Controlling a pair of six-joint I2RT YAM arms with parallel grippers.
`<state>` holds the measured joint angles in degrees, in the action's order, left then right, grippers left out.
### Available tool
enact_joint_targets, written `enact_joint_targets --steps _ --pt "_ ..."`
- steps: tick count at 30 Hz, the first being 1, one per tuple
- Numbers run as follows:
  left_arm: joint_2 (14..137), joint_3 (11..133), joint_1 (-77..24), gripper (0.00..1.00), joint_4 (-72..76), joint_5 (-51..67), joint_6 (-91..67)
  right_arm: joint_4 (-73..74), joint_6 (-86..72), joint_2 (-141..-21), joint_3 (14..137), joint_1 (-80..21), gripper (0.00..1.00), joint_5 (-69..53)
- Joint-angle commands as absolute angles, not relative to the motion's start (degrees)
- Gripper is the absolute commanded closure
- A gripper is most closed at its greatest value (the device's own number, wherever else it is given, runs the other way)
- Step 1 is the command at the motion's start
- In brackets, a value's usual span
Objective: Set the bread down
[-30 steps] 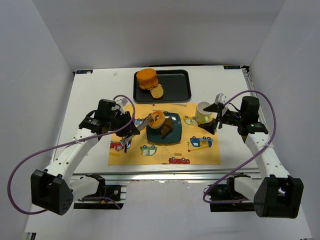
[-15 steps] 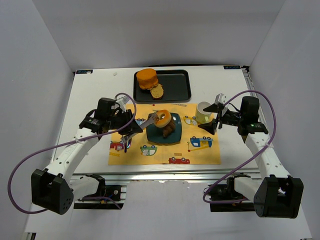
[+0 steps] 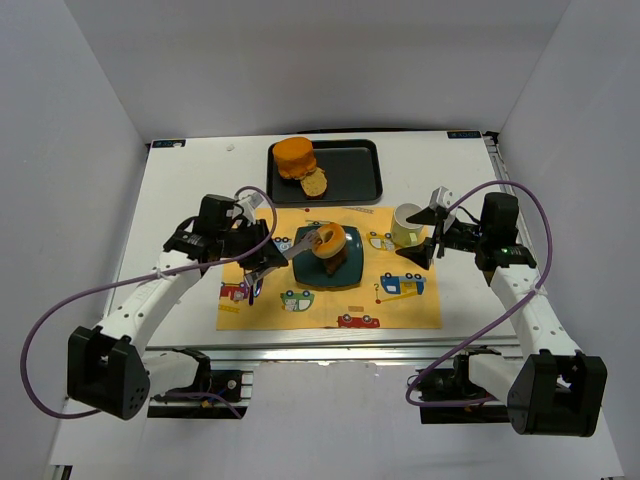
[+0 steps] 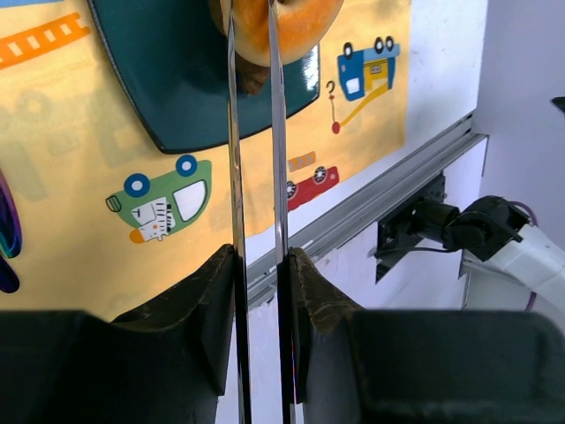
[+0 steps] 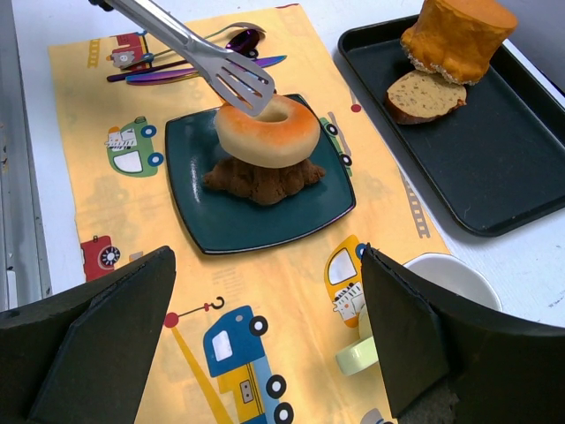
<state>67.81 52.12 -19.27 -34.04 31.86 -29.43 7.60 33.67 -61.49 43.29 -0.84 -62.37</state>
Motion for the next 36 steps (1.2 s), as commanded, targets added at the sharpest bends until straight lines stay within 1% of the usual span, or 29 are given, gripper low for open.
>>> enact_joint_targets --steps 1,3,4,7,8,9,11,14,19,30,36 --pt "68.46 54.14 -19.25 0.98 -34.1 32.78 -26.98 7.91 34.37 -61.52 43.77 -0.7 0.1 -63.98" --pt "68.99 54.49 -19.25 0.94 -34.36 32.87 -26.63 7.82 34.37 -61.7 43.86 -0.62 0.11 -63.98" --pt "69.17 55.01 -19.25 0.85 -34.89 32.61 -26.37 7.74 34.45 -61.7 43.68 -0.7 0.11 -63.9" --pt "69.43 55.55 -19.25 0.7 -36.03 31.73 -25.31 7.73 34.36 -61.79 43.68 -0.7 0.11 -63.9" --pt "69.26 55.72 -19.25 0.59 -36.04 31.47 -25.4 7.65 34.28 -61.79 43.68 -0.7 0.1 -63.9" --pt "69.08 55.81 -19.25 0.56 -35.86 31.38 -25.57 7.65 34.36 -61.87 43.77 -0.7 0.11 -63.9" --pt "68.73 55.9 -19.25 0.53 -34.98 31.64 -26.19 7.65 34.37 -61.96 43.68 -0.62 0.11 -63.9" --pt "68.2 55.81 -19.25 0.51 -33.67 32.25 -27.24 7.65 34.37 -62.14 43.68 -0.7 0.11 -63.81" --pt "67.33 55.2 -19.25 0.44 -32.52 32.61 -28.04 7.65 34.54 -62.23 43.51 -0.62 0.1 -63.63" --pt "66.27 55.28 -19.25 0.41 -31.11 31.38 -29.88 7.65 34.45 -61.87 43.15 -0.62 0.11 -63.81" --pt "65.66 56.6 -19.07 0.41 -34.71 29.27 -28.13 7.73 34.54 -61.7 43.15 -0.7 0.11 -63.9"
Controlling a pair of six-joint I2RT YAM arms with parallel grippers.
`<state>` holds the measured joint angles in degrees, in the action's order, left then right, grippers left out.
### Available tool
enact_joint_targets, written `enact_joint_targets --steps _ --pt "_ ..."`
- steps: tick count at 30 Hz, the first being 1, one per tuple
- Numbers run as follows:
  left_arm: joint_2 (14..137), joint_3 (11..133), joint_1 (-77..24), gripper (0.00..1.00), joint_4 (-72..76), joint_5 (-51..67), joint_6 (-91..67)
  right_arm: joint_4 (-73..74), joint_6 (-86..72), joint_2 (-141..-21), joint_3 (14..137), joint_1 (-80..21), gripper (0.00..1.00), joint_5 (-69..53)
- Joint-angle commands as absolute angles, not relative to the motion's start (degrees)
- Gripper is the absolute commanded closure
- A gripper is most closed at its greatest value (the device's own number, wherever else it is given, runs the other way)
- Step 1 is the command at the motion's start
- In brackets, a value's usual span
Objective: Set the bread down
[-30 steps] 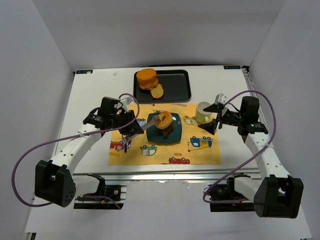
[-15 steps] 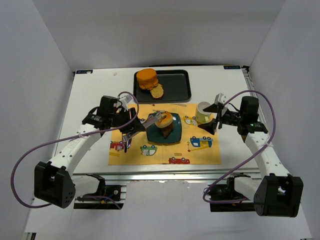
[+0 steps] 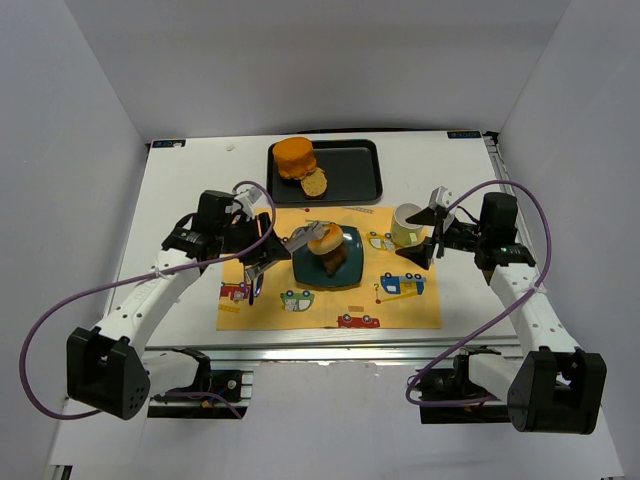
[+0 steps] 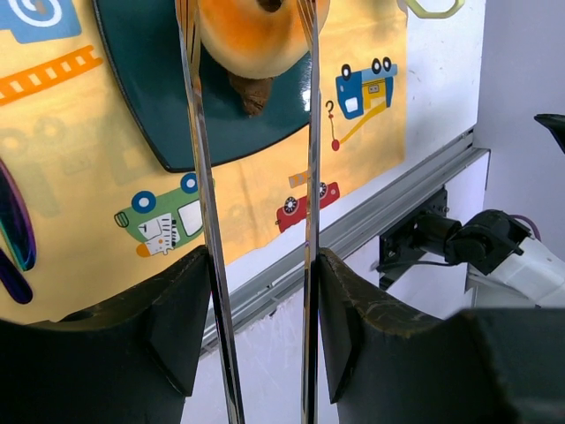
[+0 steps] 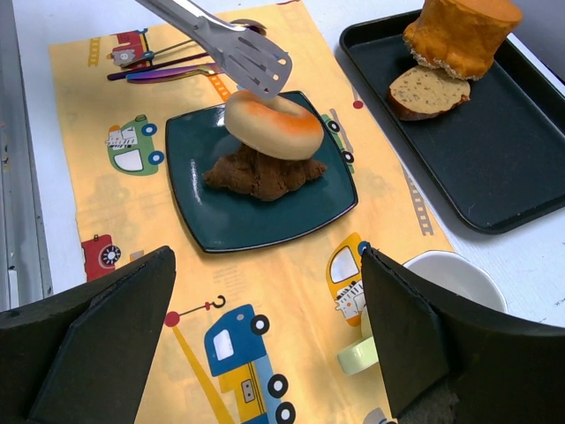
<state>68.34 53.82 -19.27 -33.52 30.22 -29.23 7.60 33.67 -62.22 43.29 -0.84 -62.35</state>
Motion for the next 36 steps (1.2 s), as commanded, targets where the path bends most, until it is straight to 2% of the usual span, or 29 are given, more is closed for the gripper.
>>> enact_joint_targets --steps 1,22,26,29,30,31,33,36 --pt "65.31 56.6 -18.99 0.41 -34.89 29.18 -28.04 7.65 34.45 -61.79 43.15 -0.62 0.11 -63.98" --pt "64.6 55.19 -18.19 0.42 -34.63 28.83 -27.6 7.47 34.1 -61.44 43.15 -0.62 0.11 -64.25" --pt "64.16 56.95 -17.49 0.45 -35.51 25.94 -27.16 7.56 34.1 -61.52 43.15 -0.62 0.11 -64.25" --pt "62.85 56.87 -14.07 0.7 -34.37 22.25 -28.47 7.56 34.1 -61.7 43.15 -0.62 0.11 -64.34" --pt "62.58 56.43 -11.1 0.86 -34.02 20.5 -28.82 7.47 34.1 -61.7 43.15 -0.62 0.11 -64.34" --pt "62.49 56.16 -9.33 0.93 -33.93 19.26 -28.83 7.47 34.1 -61.7 43.15 -0.62 0.11 -64.34" --pt "62.58 55.02 -4.76 0.99 -34.1 13.75 -26.56 7.21 34.1 -61.79 43.16 -0.62 0.11 -64.51" --pt "64.59 51.53 -1.24 1.0 -31.74 5.73 -18.13 6.68 33.93 -62.05 43.15 -0.62 0.11 -64.6"
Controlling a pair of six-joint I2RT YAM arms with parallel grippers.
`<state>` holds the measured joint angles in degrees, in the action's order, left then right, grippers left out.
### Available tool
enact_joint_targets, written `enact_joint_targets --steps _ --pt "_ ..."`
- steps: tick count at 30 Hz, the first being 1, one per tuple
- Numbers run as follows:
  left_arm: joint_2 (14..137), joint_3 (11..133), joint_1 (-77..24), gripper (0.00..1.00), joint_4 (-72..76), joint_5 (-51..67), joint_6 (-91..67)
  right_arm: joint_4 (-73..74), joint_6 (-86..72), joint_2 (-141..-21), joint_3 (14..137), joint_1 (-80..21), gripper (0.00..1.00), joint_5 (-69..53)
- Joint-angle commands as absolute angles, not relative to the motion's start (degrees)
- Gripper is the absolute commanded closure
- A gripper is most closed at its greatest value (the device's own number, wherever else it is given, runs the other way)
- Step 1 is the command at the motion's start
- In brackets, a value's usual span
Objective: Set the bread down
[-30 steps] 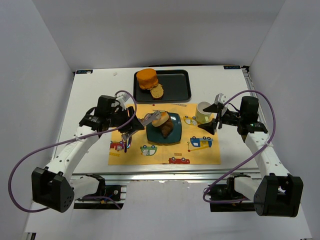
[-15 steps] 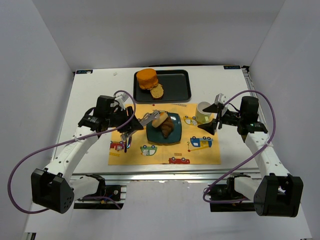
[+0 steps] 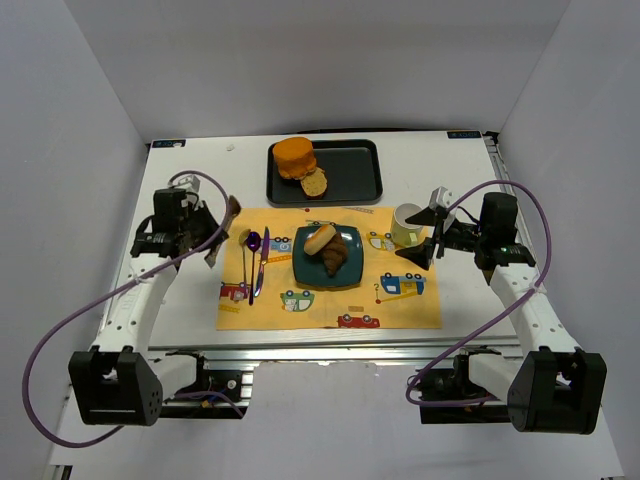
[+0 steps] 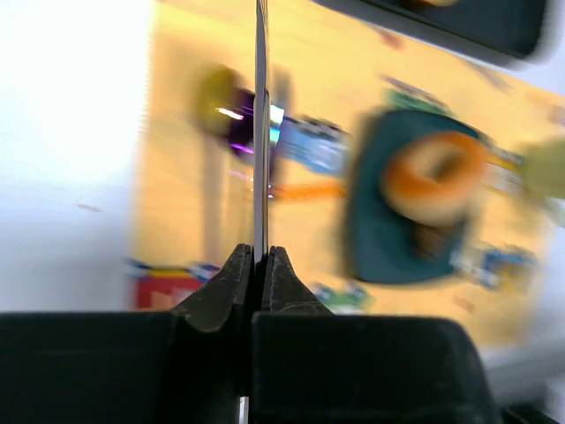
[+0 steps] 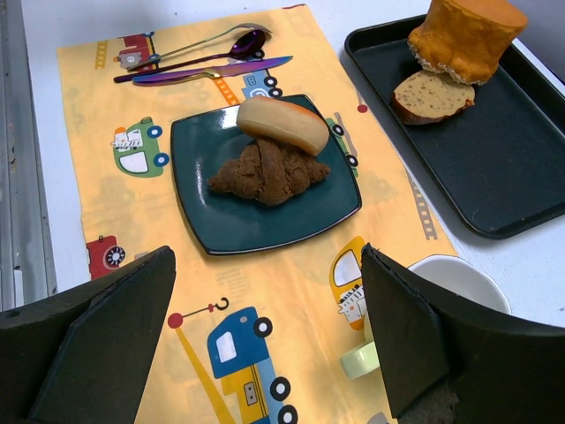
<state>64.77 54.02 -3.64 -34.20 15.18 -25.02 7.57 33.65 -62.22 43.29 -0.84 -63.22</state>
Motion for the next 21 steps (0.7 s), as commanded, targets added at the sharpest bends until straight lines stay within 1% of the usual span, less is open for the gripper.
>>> enact_joint_targets --steps 1,3,5,7,10,11,12,13,14,15,16,17,18,20,21 --pt "65.64 50.55 -0.53 1.0 -28.86 3.19 -12.54 6.42 33.84 -62.22 43.15 -0.62 0.1 -64.34" --pt "69.33 47.74 1.39 1.0 -24.46 -1.64 -6.37 6.15 33.92 -62.4 43.24 -0.62 0.11 -64.25" --pt "73.45 45.8 4.2 1.0 -16.46 -3.68 -3.35 6.15 34.36 -62.49 43.5 -0.7 0.11 -64.07" --pt "76.62 43.25 5.97 1.0 -8.84 -3.25 -0.98 6.94 36.11 -62.67 44.03 -0.62 0.11 -63.9" --pt "83.83 41.84 8.87 1.0 -3.71 -1.76 -0.18 9.66 38.31 -63.02 44.99 -0.62 0.11 -63.46" --pt "85.24 41.4 9.57 0.97 -2.82 -1.15 0.0 11.23 38.84 -63.1 45.26 -0.62 0.11 -63.28" --pt "87.43 41.05 9.58 0.93 -1.94 -1.14 1.83 11.86 39.2 -63.28 45.44 -0.62 0.11 -63.11" --pt "88.15 40.0 10.02 0.87 -0.8 -0.19 1.85 12.3 39.46 -63.46 45.61 -0.7 0.11 -62.67" --pt "88.85 39.73 10.11 0.76 -0.62 -0.18 1.76 13.09 39.9 -63.54 45.7 -0.62 0.11 -62.49" --pt "89.81 39.55 10.28 0.72 -0.79 -0.26 1.76 13.53 40.08 -63.98 45.79 -0.7 0.11 -62.32" --pt "90.0 39.38 10.46 0.66 -1.23 -0.61 1.58 14.14 40.25 -64.33 46.23 -0.62 0.11 -62.23" --pt "90.17 39.29 10.63 0.56 -1.49 -0.53 1.5 16.59 41.21 -64.94 46.75 -0.62 0.11 -62.23" --pt "90.0 39.03 10.81 0.5 -1.58 -0.53 1.49 18.26 41.83 -66.43 47.54 -0.62 0.11 -62.14" --pt "88.69 38.06 11.42 0.33 -1.32 -1.05 1.41 21.52 43.58 -68.11 50.52 -0.62 0.11 -62.22" --pt "88.16 37.8 11.6 0.3 -1.23 -1.05 1.32 24.4 43.85 -69.68 51.41 -0.62 0.11 -62.31"
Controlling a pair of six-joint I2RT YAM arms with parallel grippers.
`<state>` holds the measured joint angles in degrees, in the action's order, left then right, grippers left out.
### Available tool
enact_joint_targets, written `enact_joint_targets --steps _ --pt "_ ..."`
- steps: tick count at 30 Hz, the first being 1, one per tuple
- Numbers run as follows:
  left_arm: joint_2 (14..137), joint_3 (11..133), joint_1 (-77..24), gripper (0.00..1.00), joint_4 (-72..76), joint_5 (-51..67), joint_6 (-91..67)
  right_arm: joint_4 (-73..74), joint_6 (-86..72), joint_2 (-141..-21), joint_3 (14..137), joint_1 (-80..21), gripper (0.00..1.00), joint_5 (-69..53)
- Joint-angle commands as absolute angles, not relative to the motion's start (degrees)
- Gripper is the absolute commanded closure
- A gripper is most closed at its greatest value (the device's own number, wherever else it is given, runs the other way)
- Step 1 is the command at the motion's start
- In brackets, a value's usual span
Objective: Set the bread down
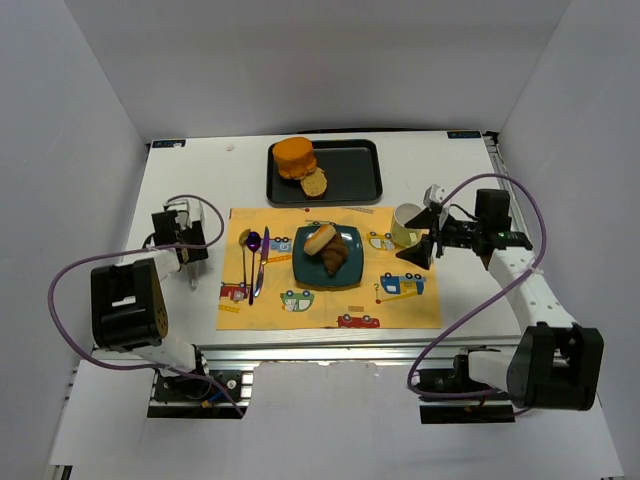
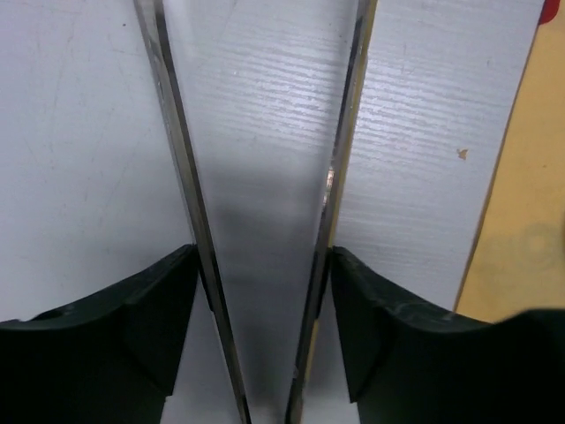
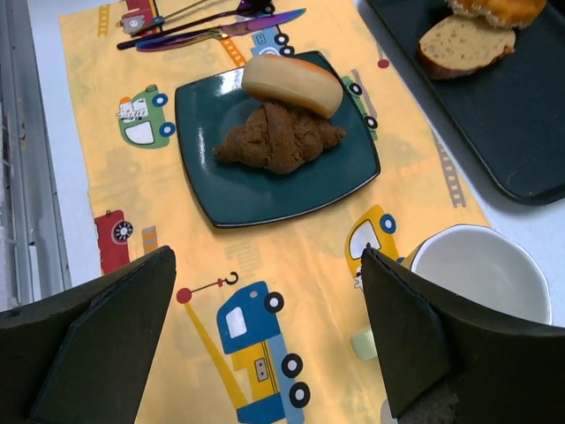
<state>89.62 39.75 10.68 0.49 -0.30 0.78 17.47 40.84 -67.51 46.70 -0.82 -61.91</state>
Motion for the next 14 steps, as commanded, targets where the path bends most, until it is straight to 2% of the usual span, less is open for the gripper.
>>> enact_joint_targets --steps 1,3,5,6,7,10,14 --pt "87.11 37.62 11.86 0.27 -1.49 -1.32 1.23 24.61 42.9 -70.22 52.11 -0.62 0.11 -61.88" --pt "86.05 37.88 12.39 0.22 -2.28 -1.67 0.88 21.65 35.83 -71.45 53.61 -0.88 0.11 -60.04" --pt "83.33 38.32 12.83 0.17 -3.6 -2.02 0.53 18.38 24.76 -72.33 56.58 -1.4 0.11 -51.81" --pt "82.02 38.32 12.83 0.06 -4.04 -2.2 -1.21 18.2 17.13 -73.2 58.34 -1.67 0.11 -44.02" --pt "80.44 38.49 12.92 0.02 -4.56 -2.2 -1.84 19.41 15.66 -73.65 60.1 -1.84 0.11 -41.51" --pt "73.67 38.41 12.83 0.02 -4.83 -1.76 -5.44 19.52 12.41 -74.62 64.16 -1.76 0.11 -33.42" --pt "65.23 37.09 12.83 0.02 -3.17 0.78 -12.38 11.73 12.3 -73.13 60.22 -1.85 0.1 -35.06"
